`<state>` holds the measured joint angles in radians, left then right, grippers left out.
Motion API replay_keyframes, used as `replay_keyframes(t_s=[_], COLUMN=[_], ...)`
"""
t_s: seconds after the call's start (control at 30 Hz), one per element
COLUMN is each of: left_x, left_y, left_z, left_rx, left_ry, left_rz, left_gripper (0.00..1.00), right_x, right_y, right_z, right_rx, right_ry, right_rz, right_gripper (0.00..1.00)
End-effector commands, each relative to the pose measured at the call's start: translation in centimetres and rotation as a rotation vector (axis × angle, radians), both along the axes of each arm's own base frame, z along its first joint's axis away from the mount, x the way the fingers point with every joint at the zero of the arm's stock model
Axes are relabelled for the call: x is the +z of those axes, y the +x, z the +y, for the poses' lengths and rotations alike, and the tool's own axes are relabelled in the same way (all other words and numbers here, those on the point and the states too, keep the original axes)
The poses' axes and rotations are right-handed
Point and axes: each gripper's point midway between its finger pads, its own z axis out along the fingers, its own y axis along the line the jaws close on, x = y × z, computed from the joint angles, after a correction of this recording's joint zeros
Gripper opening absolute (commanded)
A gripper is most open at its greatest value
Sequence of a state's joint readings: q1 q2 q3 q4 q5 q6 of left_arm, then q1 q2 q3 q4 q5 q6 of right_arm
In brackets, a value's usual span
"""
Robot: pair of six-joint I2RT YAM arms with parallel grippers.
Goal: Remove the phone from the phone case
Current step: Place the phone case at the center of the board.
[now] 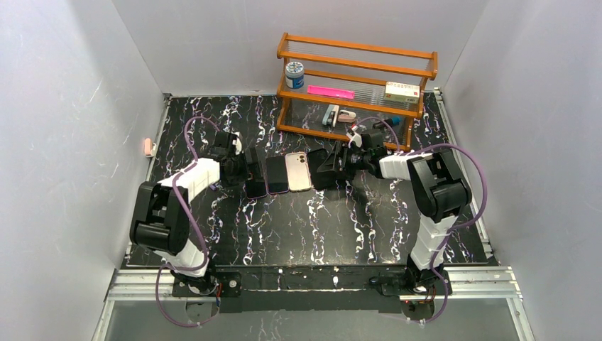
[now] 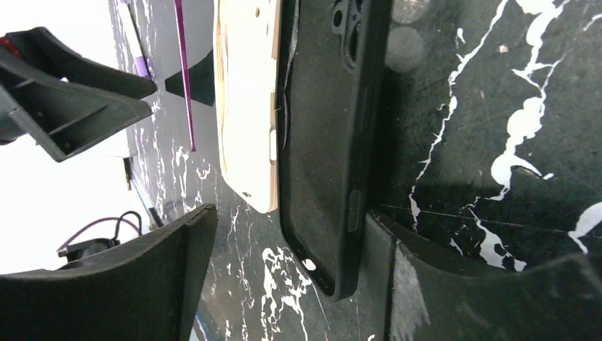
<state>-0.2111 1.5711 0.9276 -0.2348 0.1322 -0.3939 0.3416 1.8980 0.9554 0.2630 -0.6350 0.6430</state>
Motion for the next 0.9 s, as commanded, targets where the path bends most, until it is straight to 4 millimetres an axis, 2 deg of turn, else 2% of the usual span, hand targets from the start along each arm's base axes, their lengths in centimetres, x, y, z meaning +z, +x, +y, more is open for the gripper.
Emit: replay_keyframes(t_s=[0.0,0.1,0.2,0.47,0.7,0.87], left_x=[-0.2,-0.6,-1.1,-1.8,-1.1,0.1], left_y=[0.6,0.9,1.2,1.8,2.7,2.7], left_z=[-0.3,-0.7,-1.1,-2.4,-3.2,-2.2], left_rx=[0.015,0.012,0.011,0.004,0.014,0.030], left_ry=[-0.023,-0.039,-0.052,-0.113,-0.161,-0.116], left_rz=[0.026,0.047,0.066,0.106,0.083,0.036], left_gripper=[0.98,0.98,0.98,0.98,0.98,0.98], right_x=[-2.7,-3.1,-3.3,-2.3,-0.8,1.2], right_y=[-0.3,-0.4,-0.3,-0.2,0.1,0.6], right_z=[-2.5,-2.9,-3.2,-2.7,-2.8,-3.8], right_rx=[-0.052,-0.054,-0.063,-0.052,-0.064,-0.123], right_ry=[-0.174,-0.218,-0.257,-0.251,-0.241,-0.279], right_rz=[0.002,0.004,-0.011,-0.043,-0.084,-0.140], right_gripper=[0.84,0.98,0.99,0.99,0.99,0.99])
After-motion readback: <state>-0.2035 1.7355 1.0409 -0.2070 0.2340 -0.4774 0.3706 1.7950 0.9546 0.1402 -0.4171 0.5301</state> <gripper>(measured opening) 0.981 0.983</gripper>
